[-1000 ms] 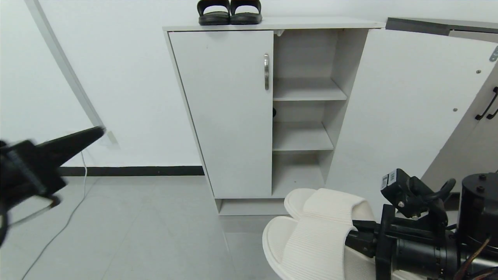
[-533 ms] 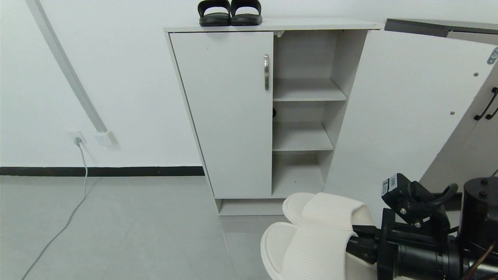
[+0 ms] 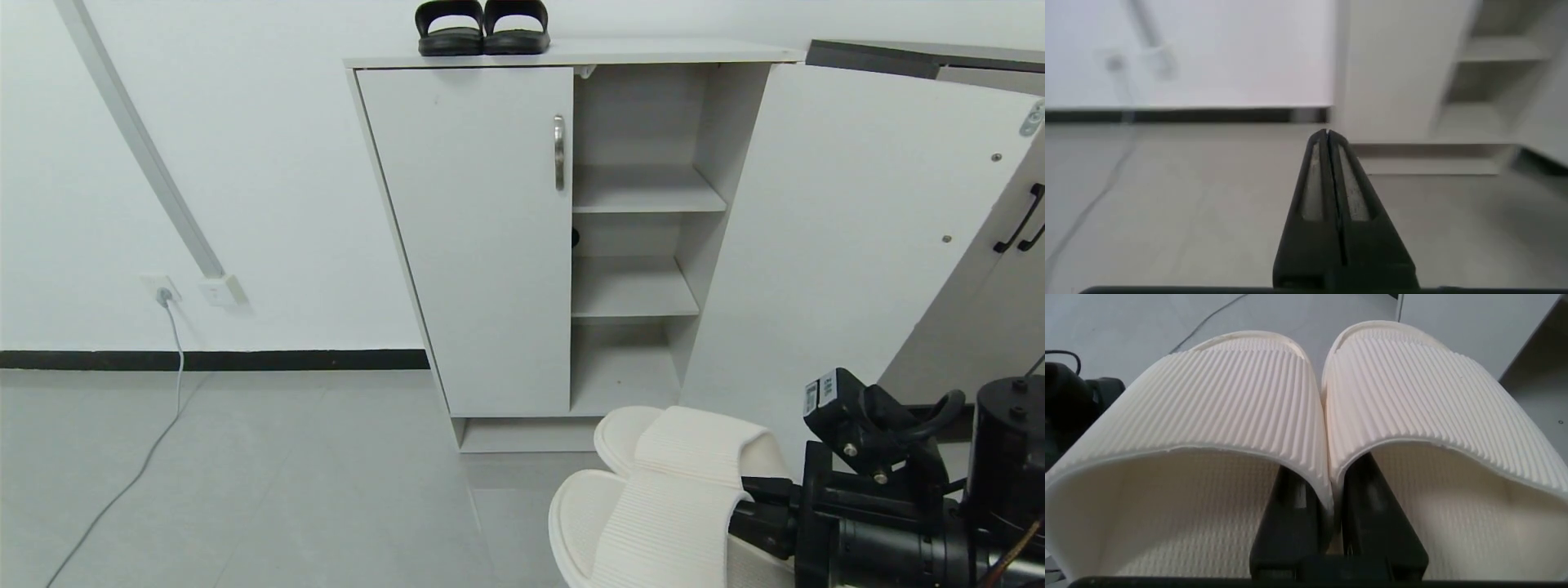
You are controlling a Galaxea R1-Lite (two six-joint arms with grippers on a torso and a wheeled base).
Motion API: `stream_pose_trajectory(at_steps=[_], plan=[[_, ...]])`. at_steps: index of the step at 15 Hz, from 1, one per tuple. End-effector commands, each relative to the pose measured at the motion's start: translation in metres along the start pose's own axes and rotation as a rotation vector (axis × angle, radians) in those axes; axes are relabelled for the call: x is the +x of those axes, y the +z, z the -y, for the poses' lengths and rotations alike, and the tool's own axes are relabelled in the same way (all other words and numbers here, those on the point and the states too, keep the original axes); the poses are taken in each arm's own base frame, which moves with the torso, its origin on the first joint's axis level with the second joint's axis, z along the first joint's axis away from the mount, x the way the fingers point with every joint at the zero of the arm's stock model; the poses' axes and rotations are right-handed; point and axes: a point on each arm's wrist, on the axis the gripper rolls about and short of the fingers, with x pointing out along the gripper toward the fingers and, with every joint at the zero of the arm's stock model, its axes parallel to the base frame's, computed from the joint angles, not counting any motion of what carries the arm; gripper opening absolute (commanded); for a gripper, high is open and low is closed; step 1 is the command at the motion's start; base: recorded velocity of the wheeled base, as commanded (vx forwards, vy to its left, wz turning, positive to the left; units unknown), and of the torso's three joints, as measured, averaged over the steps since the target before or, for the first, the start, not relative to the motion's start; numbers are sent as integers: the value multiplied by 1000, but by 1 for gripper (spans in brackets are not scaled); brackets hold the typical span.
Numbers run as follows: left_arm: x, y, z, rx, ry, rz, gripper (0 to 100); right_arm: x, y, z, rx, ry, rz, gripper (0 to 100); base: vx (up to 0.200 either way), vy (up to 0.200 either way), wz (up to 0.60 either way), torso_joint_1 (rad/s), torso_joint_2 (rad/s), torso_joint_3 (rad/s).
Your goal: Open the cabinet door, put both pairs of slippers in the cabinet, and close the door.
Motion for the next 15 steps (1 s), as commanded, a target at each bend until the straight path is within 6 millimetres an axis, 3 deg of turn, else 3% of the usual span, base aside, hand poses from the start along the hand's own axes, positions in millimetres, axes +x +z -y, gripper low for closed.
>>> stream_pose_trajectory(at_steps=[1, 5, 7, 9, 10, 13, 15], plan=[[2, -8, 3, -97, -123, 49, 0, 1, 0, -2, -1, 9, -3, 0, 0, 0, 0, 0, 0, 0], [2, -8, 2, -17, -90, 53, 0, 4, -2, -2, 1, 12, -15, 0, 0, 0, 0, 0, 0, 0], [2, -7, -1, 88, 78, 44, 0, 5, -3, -2, 2, 13, -19, 0, 0, 0, 0, 0, 0, 0], [3, -9, 1, 60, -6, 42, 0, 4, -4, -3, 1, 21, -22, 0, 0, 0, 0, 0, 0, 0], [2, -13, 3, -72, -104, 0, 0, 3, -3, -3, 0, 21, -16, 0, 0, 0, 0, 0, 0, 0], [3, -13, 3, 4, -93, 14, 0, 6, -2, -4, 1, 20, -15, 0, 0, 0, 0, 0, 0, 0], [3, -13, 3, -21, -88, 13, 0, 22, 5, -1, 27, -72, -13, 0, 0, 0, 0, 0, 0, 0]])
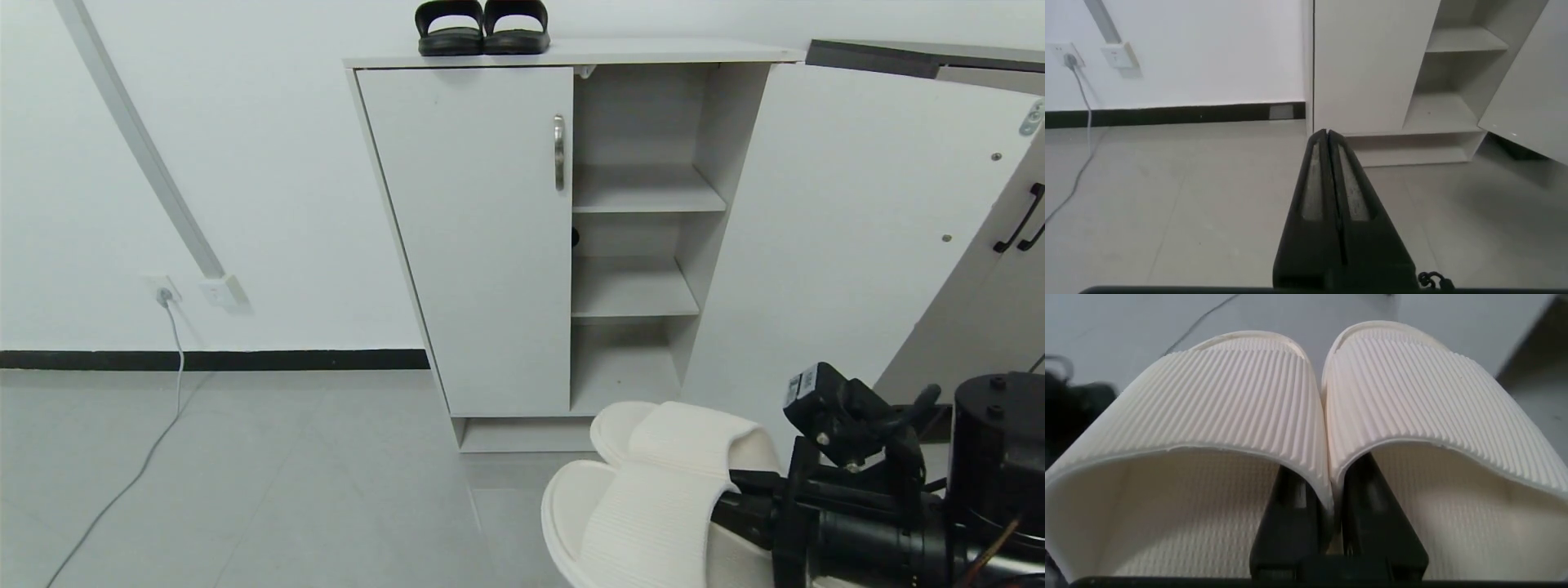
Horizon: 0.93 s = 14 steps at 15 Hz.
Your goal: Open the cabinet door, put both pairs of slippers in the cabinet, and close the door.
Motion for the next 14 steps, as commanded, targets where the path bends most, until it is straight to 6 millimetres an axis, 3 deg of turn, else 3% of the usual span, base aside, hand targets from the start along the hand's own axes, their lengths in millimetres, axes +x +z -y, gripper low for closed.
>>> stream_pose_trajectory(at_steps=[1, 4, 6, 9, 14], plan=[[0, 0, 0, -7, -1, -4, 0, 25, 8, -3, 55, -117, 3, 0, 0, 0, 0, 0, 0, 0], [0, 0, 0, -11, -1, -4, 0, 66, 30, -16, 214, -361, 80, 0, 0, 0, 0, 0, 0, 0], [0, 0, 0, -11, -1, -4, 0, 90, 26, -16, 200, -517, 37, 0, 0, 0, 0, 0, 0, 0], [0, 0, 0, -11, -2, -4, 0, 122, 15, -13, 189, -697, 30, 0, 0, -200, 0, 2, -1, -1], [0, 0, 0, -12, -2, -4, 0, 138, 5, -9, 185, -765, 26, 0, 0, -160, 0, 3, 1, 3]])
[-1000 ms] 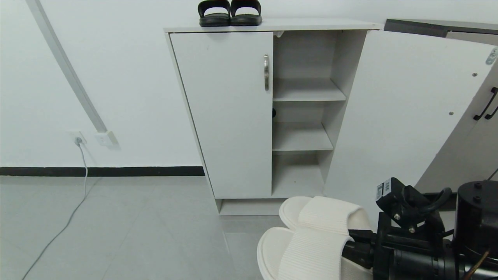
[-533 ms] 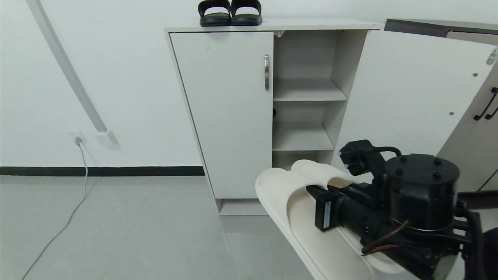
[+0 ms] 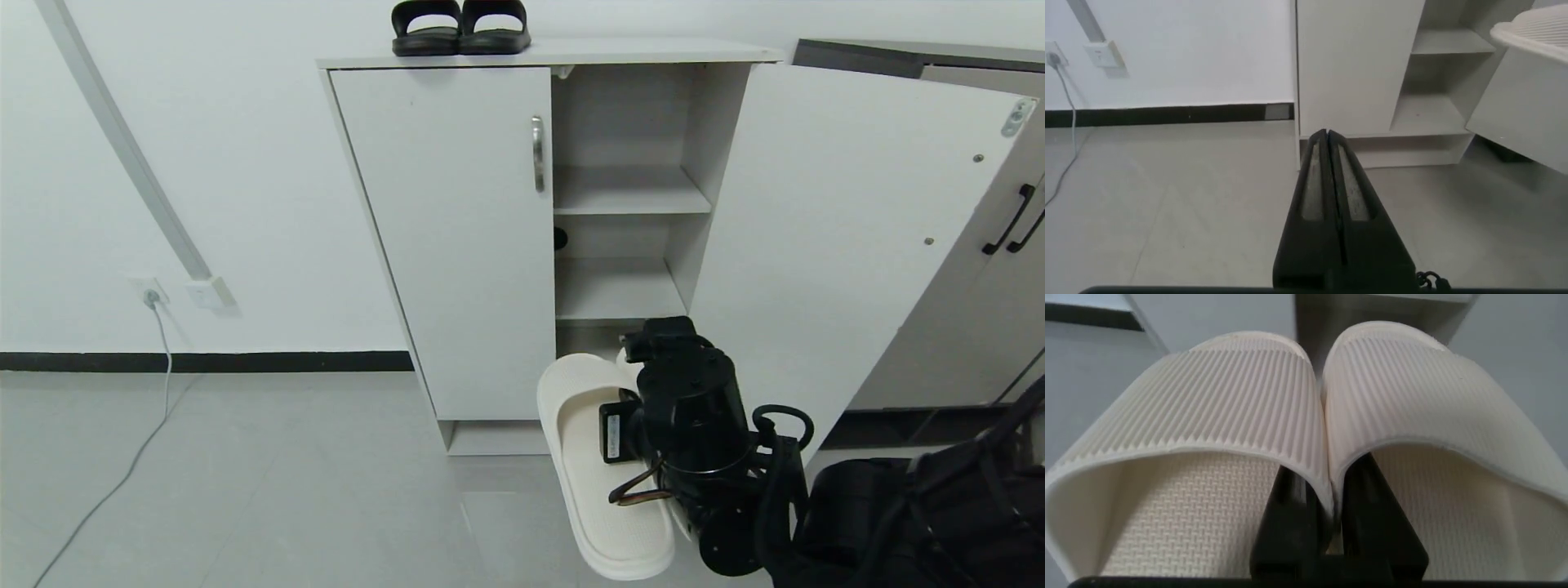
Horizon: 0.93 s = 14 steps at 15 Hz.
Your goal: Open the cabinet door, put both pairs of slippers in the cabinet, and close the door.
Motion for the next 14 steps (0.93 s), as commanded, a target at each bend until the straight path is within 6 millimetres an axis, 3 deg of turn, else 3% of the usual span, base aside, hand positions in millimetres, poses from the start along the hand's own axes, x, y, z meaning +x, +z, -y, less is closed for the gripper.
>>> stream_pose_trajectory(at_steps=[1, 5, 9, 14], plan=[[0, 0, 0, -1, 1, -2, 0, 8, -11, -3, -19, -16, -17, 0, 0, 0, 0, 0, 0, 0], [0, 0, 0, -1, 7, -1, 0, 25, -18, -7, -32, -47, -25, 0, 0, 0, 0, 0, 0, 0], [0, 0, 0, -1, 8, -1, 0, 44, -12, -25, -13, -75, 23, 0, 0, 0, 0, 0, 0, 0], [0, 0, 0, -4, 7, -1, 0, 57, -25, -33, -27, -79, 20, 0, 0, 0, 0, 0, 0, 0]])
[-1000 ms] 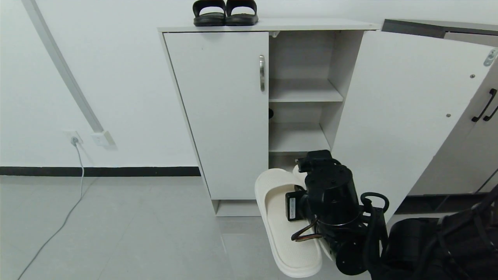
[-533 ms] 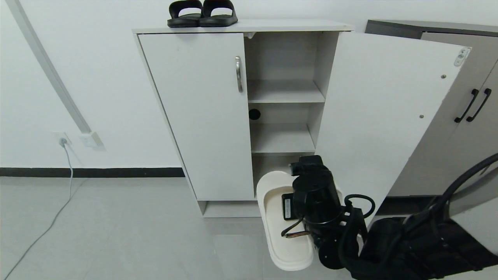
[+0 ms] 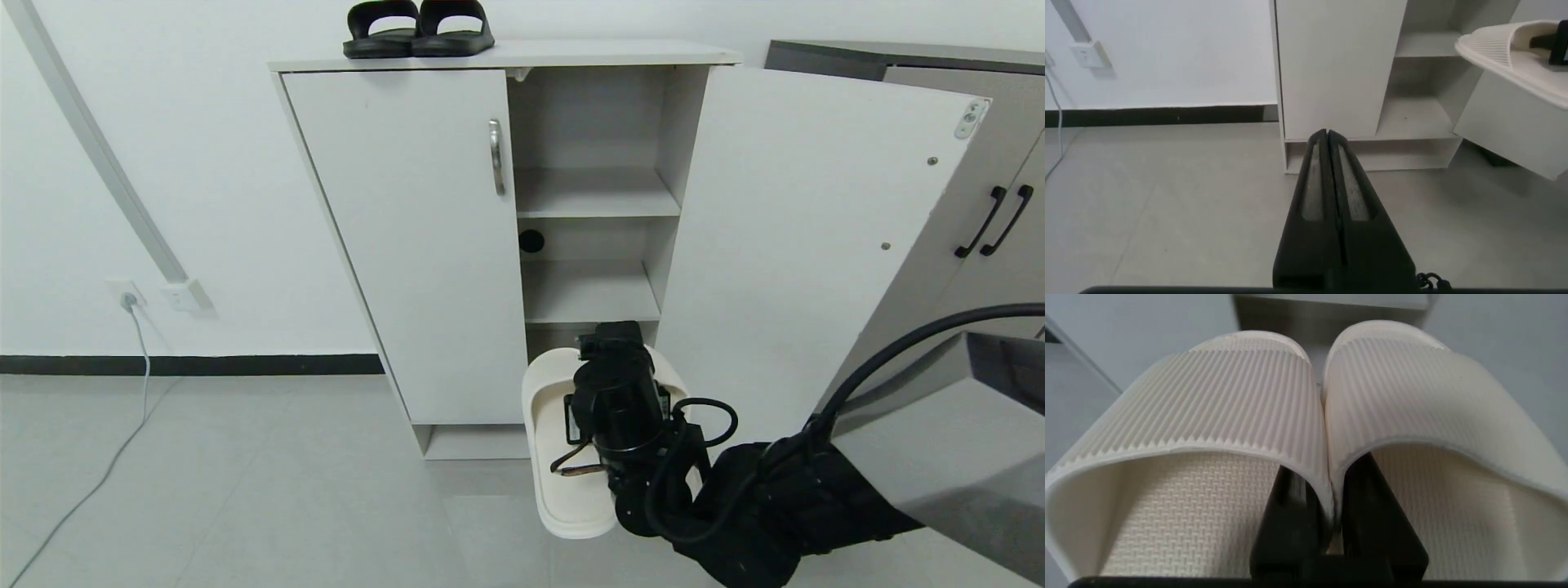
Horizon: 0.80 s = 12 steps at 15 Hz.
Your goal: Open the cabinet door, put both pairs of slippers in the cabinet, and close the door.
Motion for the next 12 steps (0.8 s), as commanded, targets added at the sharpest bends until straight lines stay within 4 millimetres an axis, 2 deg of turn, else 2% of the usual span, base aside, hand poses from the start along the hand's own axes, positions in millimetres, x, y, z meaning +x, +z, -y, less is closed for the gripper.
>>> stream_pose_trajectory(at_steps=[1, 9, 12], plan=[[0, 0, 0, 0, 0, -1, 0, 6, -9, -3, -9, -5, -9, 0, 0, 0, 0, 0, 0, 0], [0, 0, 0, 0, -6, -2, 0, 11, -15, -4, -16, -11, -17, 0, 0, 0, 0, 0, 0, 0], [0, 0, 0, 0, -6, -2, 0, 20, -19, -4, -14, -24, -17, 0, 0, 0, 0, 4, -4, -141]])
